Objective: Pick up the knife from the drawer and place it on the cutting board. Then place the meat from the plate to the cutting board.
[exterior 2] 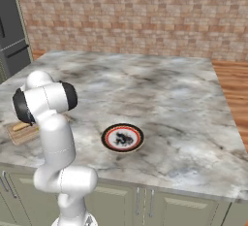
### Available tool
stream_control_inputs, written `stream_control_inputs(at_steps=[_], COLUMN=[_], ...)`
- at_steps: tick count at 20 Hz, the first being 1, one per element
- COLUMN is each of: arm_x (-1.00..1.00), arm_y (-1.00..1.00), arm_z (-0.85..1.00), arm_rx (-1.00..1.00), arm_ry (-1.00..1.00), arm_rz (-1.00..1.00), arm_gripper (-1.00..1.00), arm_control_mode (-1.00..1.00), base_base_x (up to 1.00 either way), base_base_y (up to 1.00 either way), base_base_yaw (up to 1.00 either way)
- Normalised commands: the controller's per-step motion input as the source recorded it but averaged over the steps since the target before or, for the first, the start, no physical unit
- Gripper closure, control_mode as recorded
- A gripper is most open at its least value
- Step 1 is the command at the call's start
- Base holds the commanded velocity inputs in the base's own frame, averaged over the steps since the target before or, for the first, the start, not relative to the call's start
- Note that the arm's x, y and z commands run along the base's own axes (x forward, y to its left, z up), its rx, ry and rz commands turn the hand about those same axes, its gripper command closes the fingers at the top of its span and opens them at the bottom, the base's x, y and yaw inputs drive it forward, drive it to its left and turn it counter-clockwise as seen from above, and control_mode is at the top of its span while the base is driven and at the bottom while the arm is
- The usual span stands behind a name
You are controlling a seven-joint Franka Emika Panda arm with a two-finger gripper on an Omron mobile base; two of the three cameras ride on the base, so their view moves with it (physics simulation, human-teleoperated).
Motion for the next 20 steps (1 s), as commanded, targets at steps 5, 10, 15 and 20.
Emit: stream_control_inputs(at_steps=[5, 10, 15, 20], arm_x=[-0.15, -0.40, -0.52, -0.54], arm_y=[0.00, -0.04, -0.15, -0.34], arm_z=[0.13, 0.52, 0.63, 0.62], arm_rx=[0.00, 0.00, 0.00, 0.00], arm_ry=[-0.01, -0.03, -0.04, -0.08], arm_rz=[0.00, 0.00, 0.00, 0.00], arm_gripper=[-1.00, -1.00, -1.00, -1.00], arm_control_mode=[-1.00, -1.00, -1.00, -1.00], base_base_x=[0.00, 0.00, 0.00, 0.00], base_base_y=[0.00, 0.00, 0.00, 0.00], base_base_yaw=[0.00, 0.00, 0.00, 0.00])
